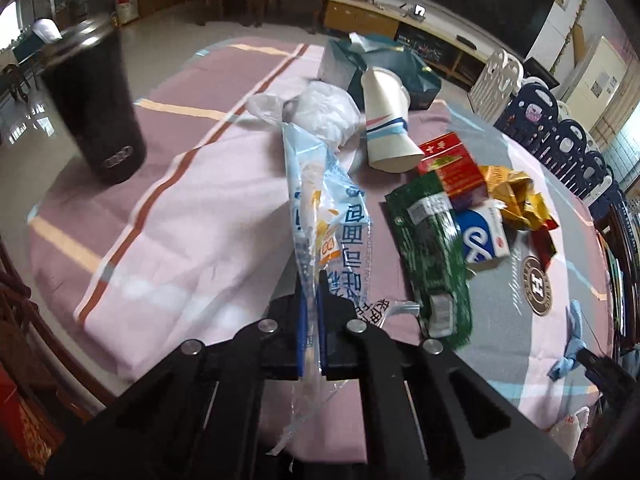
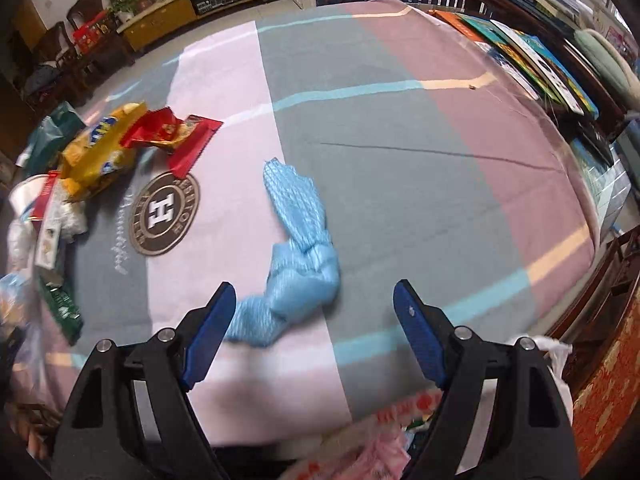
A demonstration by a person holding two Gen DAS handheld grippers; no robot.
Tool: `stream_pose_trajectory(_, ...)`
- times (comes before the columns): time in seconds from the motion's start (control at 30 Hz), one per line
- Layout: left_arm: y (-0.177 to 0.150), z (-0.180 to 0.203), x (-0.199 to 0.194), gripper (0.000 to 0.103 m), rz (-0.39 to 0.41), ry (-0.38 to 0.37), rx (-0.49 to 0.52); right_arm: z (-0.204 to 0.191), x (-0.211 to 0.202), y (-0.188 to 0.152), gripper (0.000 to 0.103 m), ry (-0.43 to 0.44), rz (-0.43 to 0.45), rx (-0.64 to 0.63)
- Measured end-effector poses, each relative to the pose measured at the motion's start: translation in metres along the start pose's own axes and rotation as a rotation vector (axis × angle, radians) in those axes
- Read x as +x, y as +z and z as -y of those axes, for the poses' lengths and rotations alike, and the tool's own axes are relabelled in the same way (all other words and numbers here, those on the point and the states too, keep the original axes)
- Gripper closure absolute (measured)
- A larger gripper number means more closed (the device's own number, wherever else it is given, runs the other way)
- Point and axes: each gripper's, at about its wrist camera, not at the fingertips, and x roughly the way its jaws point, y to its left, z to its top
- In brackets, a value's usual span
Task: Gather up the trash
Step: 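Grasp the clear plastic bag with the left tool while the right tool grasps the blue cloth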
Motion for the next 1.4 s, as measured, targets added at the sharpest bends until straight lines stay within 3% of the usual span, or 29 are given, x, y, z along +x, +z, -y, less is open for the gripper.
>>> stream_pose_trajectory(0.13,-0.013,0.014,-0.037,0.097,0.06,-0.02,0.058,-0.016,0.021,0.005,0.027,-0.027,-0.04,-0.014)
stream_pose_trajectory(0.17,-0.013,0.017,-0.045,0.097,0.077,-0.027,0.066,-0.02,0.024,0.004,0.039,-0.04,-0.044,-0.031)
stream_pose_trajectory(0.2,-0.013,0.02,-0.051,0.097,0.09,-0.035,0.072,-0.025,0.025,0.003,0.041,-0.055,-0.036,-0.055)
stream_pose_trajectory(0.27,-0.015,0.019,-0.063,0.098,0.114,-0.047,0.081,-0.032,0.02,-0.001,0.066,-0.079,-0.005,-0.096)
stream_pose_trajectory(0.33,-0.014,0.018,-0.071,0.098,0.128,-0.057,0.082,-0.036,0.015,-0.004,0.069,-0.081,0.008,-0.126)
stream_pose_trajectory(0.63,-0.018,0.017,-0.08,0.099,0.134,-0.09,0.093,-0.042,-0.025,-0.024,0.07,-0.009,0.088,-0.168)
stream_pose_trajectory(0.9,-0.024,0.009,-0.06,0.099,0.032,-0.179,0.05,-0.053,-0.034,-0.034,0.07,0.053,0.072,-0.164)
stream_pose_trajectory(1.4,-0.024,0.011,-0.063,0.099,0.044,-0.17,0.046,-0.064,-0.049,-0.044,0.07,0.067,0.109,-0.203)
